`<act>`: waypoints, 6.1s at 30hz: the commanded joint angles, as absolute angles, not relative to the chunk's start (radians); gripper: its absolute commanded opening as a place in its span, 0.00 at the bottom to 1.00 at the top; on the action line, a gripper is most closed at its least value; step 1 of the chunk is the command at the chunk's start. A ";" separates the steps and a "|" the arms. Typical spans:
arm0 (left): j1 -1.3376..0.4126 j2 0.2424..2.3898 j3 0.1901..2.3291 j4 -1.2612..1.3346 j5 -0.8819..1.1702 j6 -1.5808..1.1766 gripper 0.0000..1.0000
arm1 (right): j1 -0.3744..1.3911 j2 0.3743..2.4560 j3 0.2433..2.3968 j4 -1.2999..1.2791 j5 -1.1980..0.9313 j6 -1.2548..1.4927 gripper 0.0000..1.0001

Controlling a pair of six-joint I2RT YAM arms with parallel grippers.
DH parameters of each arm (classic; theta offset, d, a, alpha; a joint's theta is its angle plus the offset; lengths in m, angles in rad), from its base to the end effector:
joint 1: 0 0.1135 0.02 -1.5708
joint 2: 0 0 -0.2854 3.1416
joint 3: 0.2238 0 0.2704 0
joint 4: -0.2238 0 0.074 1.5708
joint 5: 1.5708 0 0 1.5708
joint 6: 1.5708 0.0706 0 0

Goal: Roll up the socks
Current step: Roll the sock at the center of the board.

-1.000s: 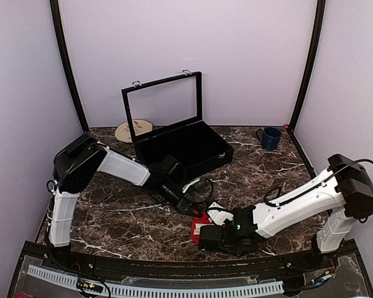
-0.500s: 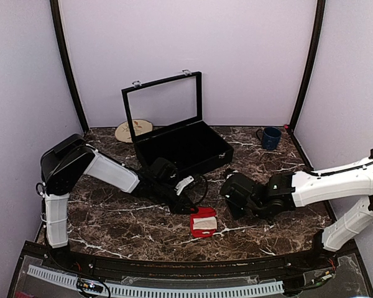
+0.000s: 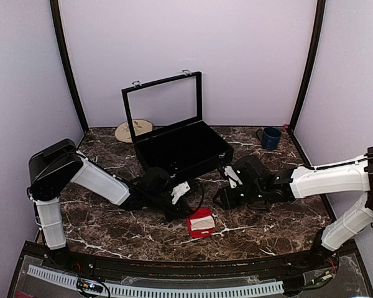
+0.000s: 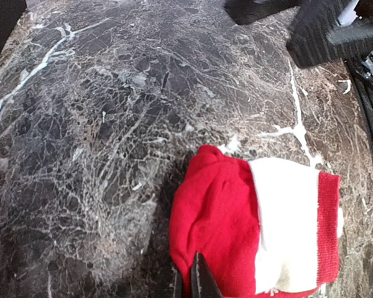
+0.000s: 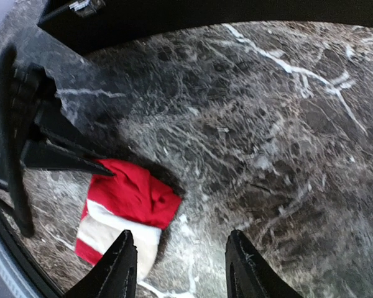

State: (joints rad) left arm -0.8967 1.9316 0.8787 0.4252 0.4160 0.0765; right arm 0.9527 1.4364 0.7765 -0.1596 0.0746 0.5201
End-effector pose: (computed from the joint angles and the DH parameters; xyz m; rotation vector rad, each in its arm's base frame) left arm 0.2371 -0.3425 0.0998 1.2803 1.8965 -0.9029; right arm 0.1929 0.2622 0.1766 -0.4954 2.4241 0.5869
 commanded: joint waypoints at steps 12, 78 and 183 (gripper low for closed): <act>-0.932 1.823 0.815 0.581 0.301 0.269 0.00 | 0.750 1.608 0.774 0.111 -0.426 0.334 0.51; -0.936 1.942 0.844 0.726 0.192 0.321 0.41 | 0.800 1.716 0.808 0.033 -0.298 0.052 0.00; -0.887 1.909 0.978 0.276 0.300 0.399 0.00 | 0.910 1.400 0.652 0.084 0.124 0.313 0.58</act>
